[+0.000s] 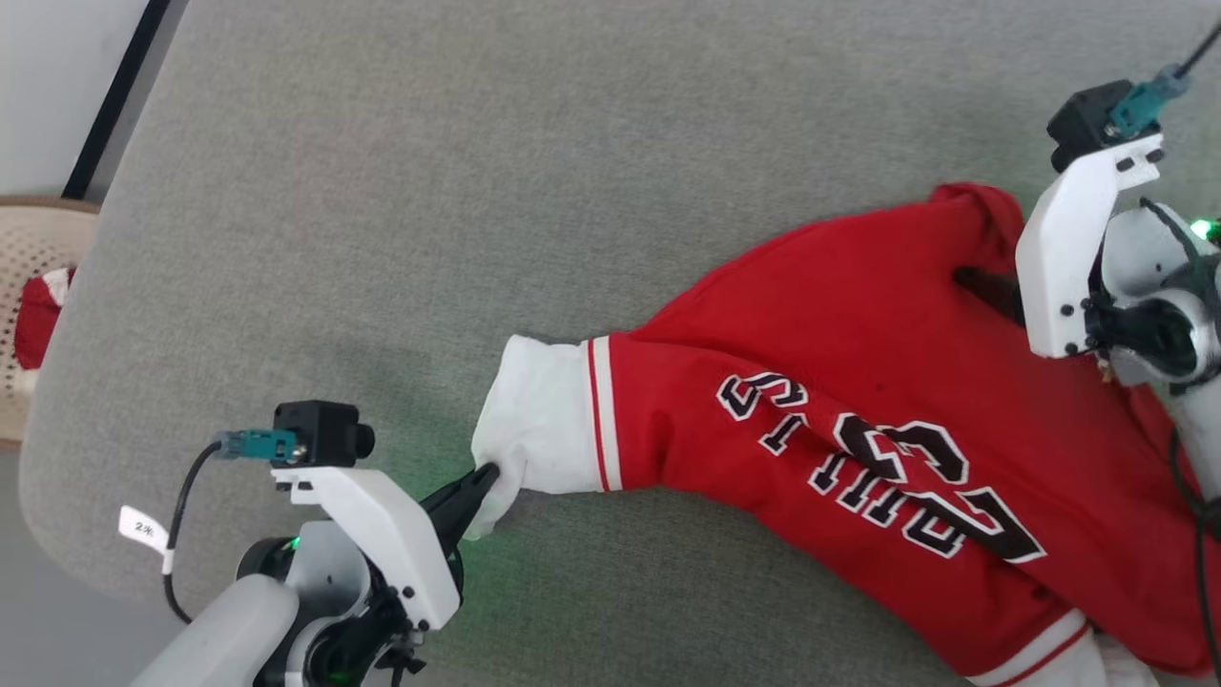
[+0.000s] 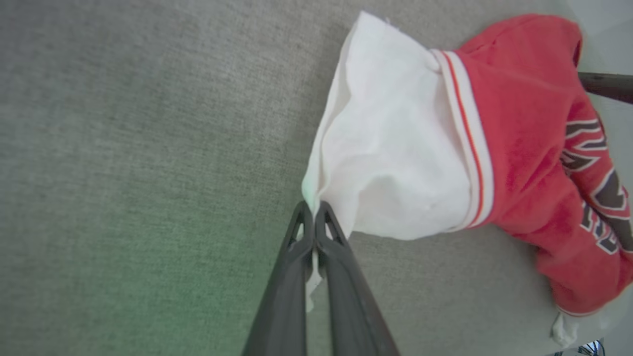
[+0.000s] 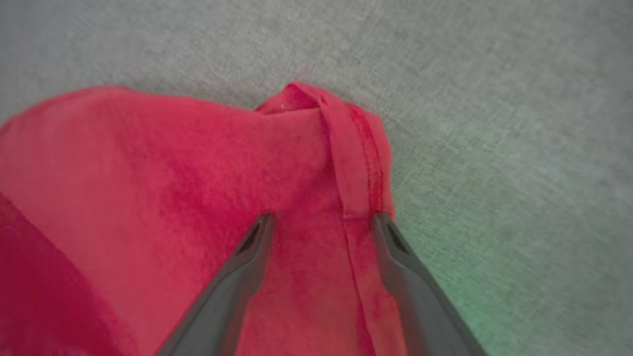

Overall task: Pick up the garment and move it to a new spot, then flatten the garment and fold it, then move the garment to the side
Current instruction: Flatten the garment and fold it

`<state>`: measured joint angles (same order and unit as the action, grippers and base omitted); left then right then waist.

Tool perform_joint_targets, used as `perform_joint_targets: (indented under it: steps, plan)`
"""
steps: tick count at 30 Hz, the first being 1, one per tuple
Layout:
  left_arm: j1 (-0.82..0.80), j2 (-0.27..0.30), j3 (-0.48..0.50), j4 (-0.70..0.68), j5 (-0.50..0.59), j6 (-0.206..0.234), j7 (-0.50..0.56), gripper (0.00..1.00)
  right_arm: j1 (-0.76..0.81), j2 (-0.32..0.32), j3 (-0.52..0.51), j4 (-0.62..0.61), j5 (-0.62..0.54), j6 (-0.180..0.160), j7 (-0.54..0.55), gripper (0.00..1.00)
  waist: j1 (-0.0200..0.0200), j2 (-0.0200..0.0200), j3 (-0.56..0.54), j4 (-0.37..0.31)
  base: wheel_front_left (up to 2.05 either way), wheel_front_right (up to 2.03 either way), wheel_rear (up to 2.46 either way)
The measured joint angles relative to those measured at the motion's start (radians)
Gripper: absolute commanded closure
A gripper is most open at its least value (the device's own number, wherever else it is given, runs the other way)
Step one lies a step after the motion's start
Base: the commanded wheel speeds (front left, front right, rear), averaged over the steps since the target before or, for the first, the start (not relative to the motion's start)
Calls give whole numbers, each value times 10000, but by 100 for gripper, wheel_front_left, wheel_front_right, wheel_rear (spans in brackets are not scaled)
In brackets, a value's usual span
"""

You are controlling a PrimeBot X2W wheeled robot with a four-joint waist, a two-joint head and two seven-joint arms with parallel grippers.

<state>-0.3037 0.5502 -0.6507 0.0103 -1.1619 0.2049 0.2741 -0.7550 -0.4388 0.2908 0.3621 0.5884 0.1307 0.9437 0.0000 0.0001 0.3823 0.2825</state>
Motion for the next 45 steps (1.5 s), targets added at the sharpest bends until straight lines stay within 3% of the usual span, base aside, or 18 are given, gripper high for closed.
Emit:
perform_joint_targets:
  steps: [8,9,10,16,22,24,30,36,45]
  plan:
    - [-372,-299,-136,441,15,-251,12,100,-1192,-293,1051,1615,675,4,1267,0,0,0,290,383,0,0,0]
    - [-414,-326,-140,481,15,-293,31,100,-1313,-307,1141,1766,723,4,1363,35,0,0,292,398,0,0,0]
    - [-442,-343,-146,529,15,-297,35,100,-1430,-311,1218,1921,790,6,1419,100,0,0,287,397,0,0,0]
    - [-857,-119,-8,633,4,-328,314,100,-1779,-405,1524,2293,895,0,874,100,-1,0,196,231,0,0,0]
    - [-1874,686,391,403,130,-182,892,100,-1831,-740,1981,1684,1526,2,186,100,0,0,-47,-159,0,0,0]
    - [-2604,1179,610,380,341,-107,1325,100,-2034,-945,1964,1254,1768,2,-176,100,0,0,-177,-424,0,0,0]
    - [-4488,1793,918,520,562,-213,2217,100,-2400,-1133,1607,771,1962,2,-754,100,0,0,-490,-969,0,0,0]
    - [-6478,1958,988,1204,1037,-587,2801,100,-2828,-1055,1175,399,1979,2,-1012,100,0,0,-841,-1472,0,0,0]
    - [-8308,1707,729,2460,1544,-1041,3304,100,-3224,-922,522,178,1685,2,-1271,100,-1,0,-1358,-1983,0,0,0]
